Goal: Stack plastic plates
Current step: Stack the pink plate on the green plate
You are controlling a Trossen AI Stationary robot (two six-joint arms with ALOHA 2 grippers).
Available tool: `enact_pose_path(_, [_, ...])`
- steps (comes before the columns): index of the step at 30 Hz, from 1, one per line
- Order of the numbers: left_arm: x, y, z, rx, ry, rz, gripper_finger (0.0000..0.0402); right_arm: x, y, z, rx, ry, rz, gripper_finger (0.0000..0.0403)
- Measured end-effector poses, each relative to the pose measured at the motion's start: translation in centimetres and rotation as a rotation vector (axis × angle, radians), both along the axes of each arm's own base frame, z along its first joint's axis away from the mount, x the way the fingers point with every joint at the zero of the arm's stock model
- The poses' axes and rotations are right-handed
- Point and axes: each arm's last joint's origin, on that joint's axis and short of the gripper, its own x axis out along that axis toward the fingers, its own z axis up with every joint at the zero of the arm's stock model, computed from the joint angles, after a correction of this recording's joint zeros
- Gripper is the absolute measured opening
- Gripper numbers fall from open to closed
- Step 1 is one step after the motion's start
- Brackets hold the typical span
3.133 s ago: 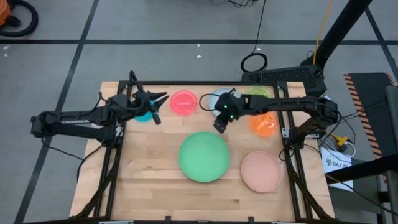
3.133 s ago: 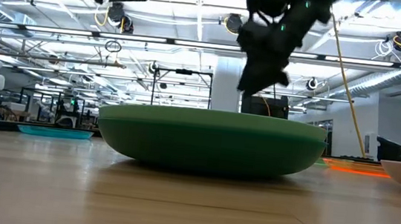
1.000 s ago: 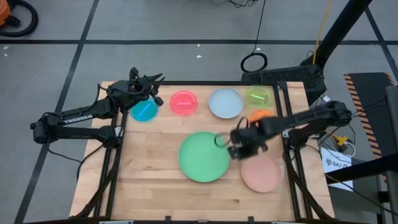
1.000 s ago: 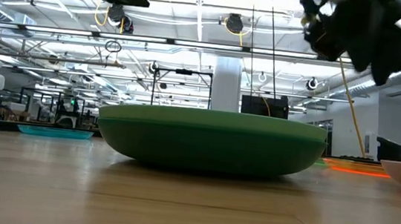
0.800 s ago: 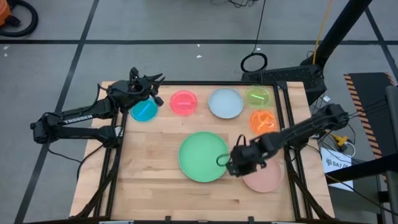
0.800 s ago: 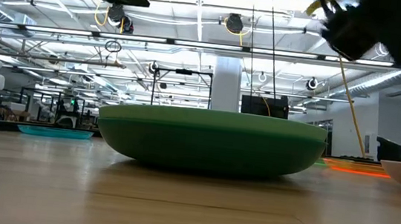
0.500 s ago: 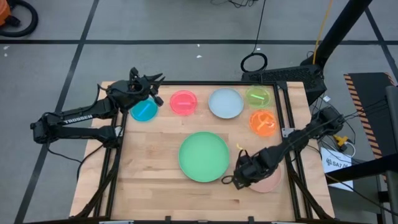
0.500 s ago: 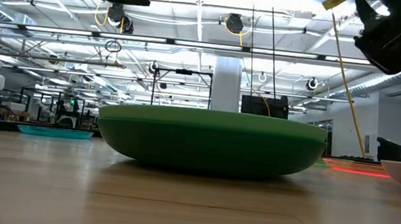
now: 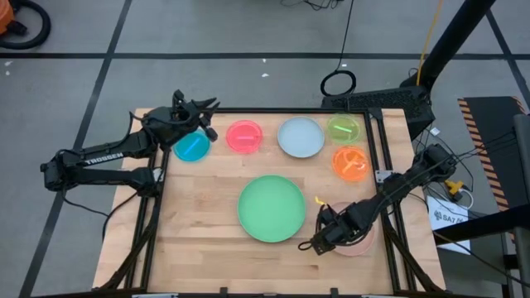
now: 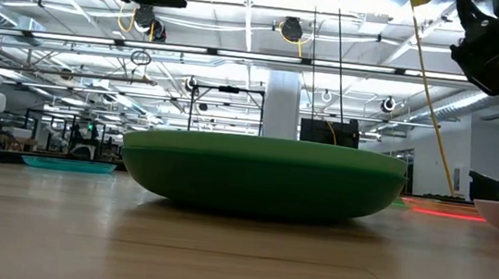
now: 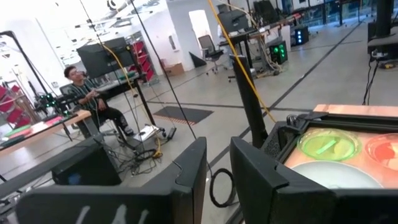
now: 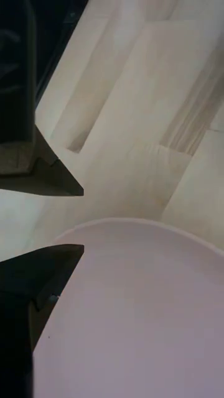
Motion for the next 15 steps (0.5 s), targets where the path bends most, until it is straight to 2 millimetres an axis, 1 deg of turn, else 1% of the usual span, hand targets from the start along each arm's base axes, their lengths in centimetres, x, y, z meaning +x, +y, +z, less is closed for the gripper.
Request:
enact_pose_path(5, [0.0,0.0,-0.04,-0.002,0.004,0.0,0.0081,0.17,-0.06,0.01,-0.035,-0.036,-0.01,0.0128])
enact_pose_path(9, [0.0,0.0,-0.09,-0.004,0.008,0.0,0.0081,0.18,-0.09,0.01,-0.047,-0.049,0.021,0.0128])
enact_pose_path(15, [0.0,0.0,-0.14,-0.007,0.013,0.0,0.0081,0.4,-0.31,-0.21,-0.11,-0.08,0.027,0.0128])
